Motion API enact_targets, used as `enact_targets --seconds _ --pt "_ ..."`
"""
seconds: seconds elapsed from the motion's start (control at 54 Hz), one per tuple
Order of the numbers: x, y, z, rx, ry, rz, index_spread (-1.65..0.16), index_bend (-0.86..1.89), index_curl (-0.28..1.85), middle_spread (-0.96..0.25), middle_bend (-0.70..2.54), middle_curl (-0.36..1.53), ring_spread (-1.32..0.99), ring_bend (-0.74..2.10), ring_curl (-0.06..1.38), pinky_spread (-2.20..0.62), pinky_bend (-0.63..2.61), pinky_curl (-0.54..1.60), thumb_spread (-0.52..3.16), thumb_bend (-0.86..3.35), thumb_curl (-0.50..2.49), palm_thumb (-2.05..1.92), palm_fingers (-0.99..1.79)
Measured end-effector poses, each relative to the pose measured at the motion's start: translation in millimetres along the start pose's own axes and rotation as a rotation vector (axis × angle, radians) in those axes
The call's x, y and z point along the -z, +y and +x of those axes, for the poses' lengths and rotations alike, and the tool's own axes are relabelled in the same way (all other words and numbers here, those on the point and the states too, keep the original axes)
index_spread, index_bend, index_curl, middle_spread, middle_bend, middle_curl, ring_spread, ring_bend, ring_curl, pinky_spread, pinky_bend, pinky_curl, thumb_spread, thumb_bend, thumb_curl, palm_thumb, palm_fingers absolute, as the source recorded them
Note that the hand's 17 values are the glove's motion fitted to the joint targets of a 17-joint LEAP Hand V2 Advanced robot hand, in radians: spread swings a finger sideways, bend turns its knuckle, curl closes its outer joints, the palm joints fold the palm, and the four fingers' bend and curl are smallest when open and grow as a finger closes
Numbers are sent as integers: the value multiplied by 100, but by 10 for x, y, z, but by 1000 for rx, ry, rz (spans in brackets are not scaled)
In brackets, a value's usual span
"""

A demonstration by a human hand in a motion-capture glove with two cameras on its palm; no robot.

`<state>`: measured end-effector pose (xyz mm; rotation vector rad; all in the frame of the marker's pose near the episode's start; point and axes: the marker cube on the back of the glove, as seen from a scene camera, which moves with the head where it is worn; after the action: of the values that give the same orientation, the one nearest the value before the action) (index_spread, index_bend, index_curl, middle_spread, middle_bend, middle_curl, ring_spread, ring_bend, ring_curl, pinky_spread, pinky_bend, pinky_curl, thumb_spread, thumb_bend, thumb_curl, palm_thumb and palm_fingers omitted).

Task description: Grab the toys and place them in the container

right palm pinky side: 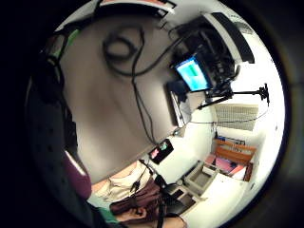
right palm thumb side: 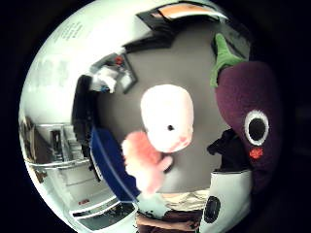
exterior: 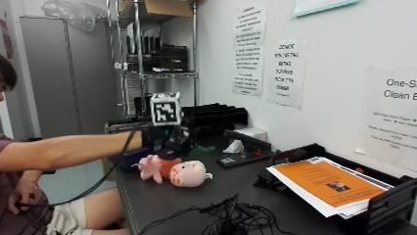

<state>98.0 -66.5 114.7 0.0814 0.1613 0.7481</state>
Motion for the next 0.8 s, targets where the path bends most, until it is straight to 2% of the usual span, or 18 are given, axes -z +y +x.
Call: enact_targets --seconds 0.167,0.352,0.463,0.519,0.611,0.686,0.797 --pt "1098 149 -498 100 -124 125 -24 35 10 -31 99 74 -37 144 57 -33 135 42 93 21 85 72 69" --pt "1526 491 -1315 307 -108 193 -30 47 15 -33 96 78 -38 141 58 -32 132 43 78 20 96 72 71" --pt "1475 646 -1798 244 22 202 -32 51 17 -33 95 80 -38 140 59 -32 131 44 70 19 102 72 71" --pt "1420 815 -2148 351 -32 183 -33 53 18 -34 95 82 -38 140 59 -32 131 44 67 19 105 71 71" --pt "1265 1060 -2670 420 -64 147 -34 54 20 -34 94 84 -38 140 60 -33 131 45 62 19 110 71 71" --pt "1131 1341 -3138 605 -159 96 -35 54 21 -34 94 85 -38 141 61 -33 131 45 59 19 113 71 70" --pt "845 1666 -3597 739 -146 41 -36 51 22 -35 92 87 -38 141 62 -33 133 47 55 18 117 70 64"
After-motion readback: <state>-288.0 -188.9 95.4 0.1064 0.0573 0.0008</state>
